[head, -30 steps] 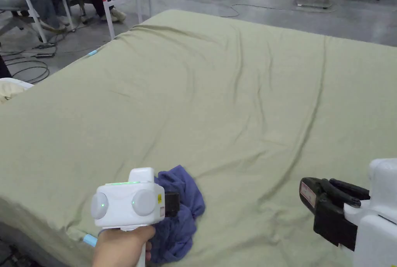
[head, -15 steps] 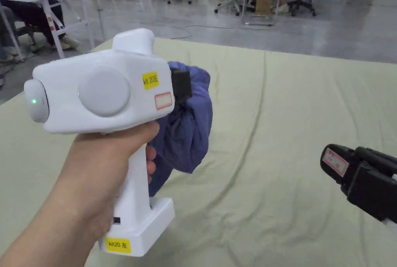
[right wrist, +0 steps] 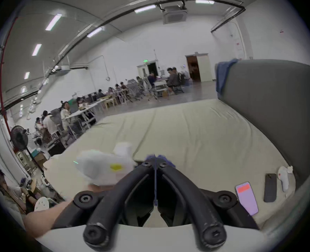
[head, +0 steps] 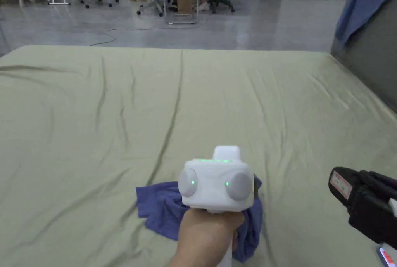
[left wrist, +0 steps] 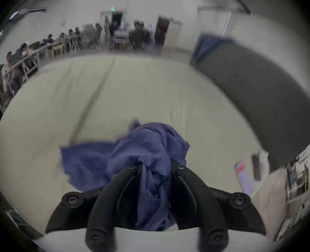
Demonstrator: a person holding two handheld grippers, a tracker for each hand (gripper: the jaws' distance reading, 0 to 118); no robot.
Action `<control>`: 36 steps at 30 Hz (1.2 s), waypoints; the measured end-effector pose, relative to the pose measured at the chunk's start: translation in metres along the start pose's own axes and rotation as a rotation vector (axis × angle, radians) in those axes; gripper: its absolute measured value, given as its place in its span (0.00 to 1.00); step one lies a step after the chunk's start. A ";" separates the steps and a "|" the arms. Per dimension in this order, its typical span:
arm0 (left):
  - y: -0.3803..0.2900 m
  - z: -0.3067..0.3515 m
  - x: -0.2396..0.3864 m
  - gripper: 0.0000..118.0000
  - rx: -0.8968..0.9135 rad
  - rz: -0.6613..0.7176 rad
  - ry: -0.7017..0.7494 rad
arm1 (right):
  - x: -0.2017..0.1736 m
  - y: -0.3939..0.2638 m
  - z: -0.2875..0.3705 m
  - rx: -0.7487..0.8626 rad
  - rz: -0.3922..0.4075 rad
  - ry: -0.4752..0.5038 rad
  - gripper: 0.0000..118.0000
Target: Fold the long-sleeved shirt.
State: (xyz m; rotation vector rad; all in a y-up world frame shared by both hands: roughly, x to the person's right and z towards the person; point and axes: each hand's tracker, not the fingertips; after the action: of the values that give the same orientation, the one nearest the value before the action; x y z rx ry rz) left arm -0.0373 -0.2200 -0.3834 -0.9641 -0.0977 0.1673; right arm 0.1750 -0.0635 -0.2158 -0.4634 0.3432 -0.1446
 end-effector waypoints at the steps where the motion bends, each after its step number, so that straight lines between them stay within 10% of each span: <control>1: -0.017 -0.029 0.008 0.20 -0.077 -0.015 0.003 | 0.007 -0.005 0.000 -0.020 -0.008 -0.016 0.00; 7: -0.045 -0.053 0.036 0.23 -0.080 -0.141 0.046 | 0.027 -0.021 -0.009 -0.077 -0.055 -0.048 0.00; 11: -0.005 0.016 0.008 0.98 0.064 -0.044 -0.212 | 0.026 -0.025 -0.015 -0.087 -0.073 -0.028 0.00; 16: -0.014 0.118 -0.033 1.00 0.520 -0.114 -0.063 | 0.014 -0.030 -0.021 -0.089 -0.081 0.011 0.00; 19: -0.039 0.131 -0.062 1.00 0.386 -0.110 0.070 | 0.006 -0.037 -0.030 -0.105 -0.080 0.027 0.00; 21: -0.061 0.127 -0.086 0.80 0.274 -0.042 0.056 | 0.002 -0.043 -0.037 -0.121 -0.079 0.033 0.00; 23: -0.083 0.122 -0.108 0.04 0.289 0.039 -0.049 | -0.001 -0.048 -0.044 -0.138 -0.085 0.034 0.00; 29: -0.087 0.065 -0.123 0.06 0.138 0.037 0.053 | -0.001 -0.054 -0.064 -0.184 -0.093 0.027 0.00; 30: -0.079 0.055 -0.124 0.23 0.140 0.036 0.058 | 0.000 -0.055 -0.065 -0.187 -0.092 0.025 0.00; 32: -0.059 0.029 -0.123 0.94 0.121 0.019 0.081 | 0.001 -0.055 -0.069 -0.192 -0.091 0.019 0.00; 36: -0.024 -0.022 -0.124 0.99 0.103 0.031 0.093 | 0.005 -0.058 -0.076 -0.214 -0.092 -0.002 0.00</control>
State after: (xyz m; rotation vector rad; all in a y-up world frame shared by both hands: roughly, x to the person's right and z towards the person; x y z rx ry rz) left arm -0.1529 -0.2743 -0.3774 -0.8692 0.0113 0.1547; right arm 0.1495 -0.1473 -0.2546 -0.6911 0.3376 -0.1976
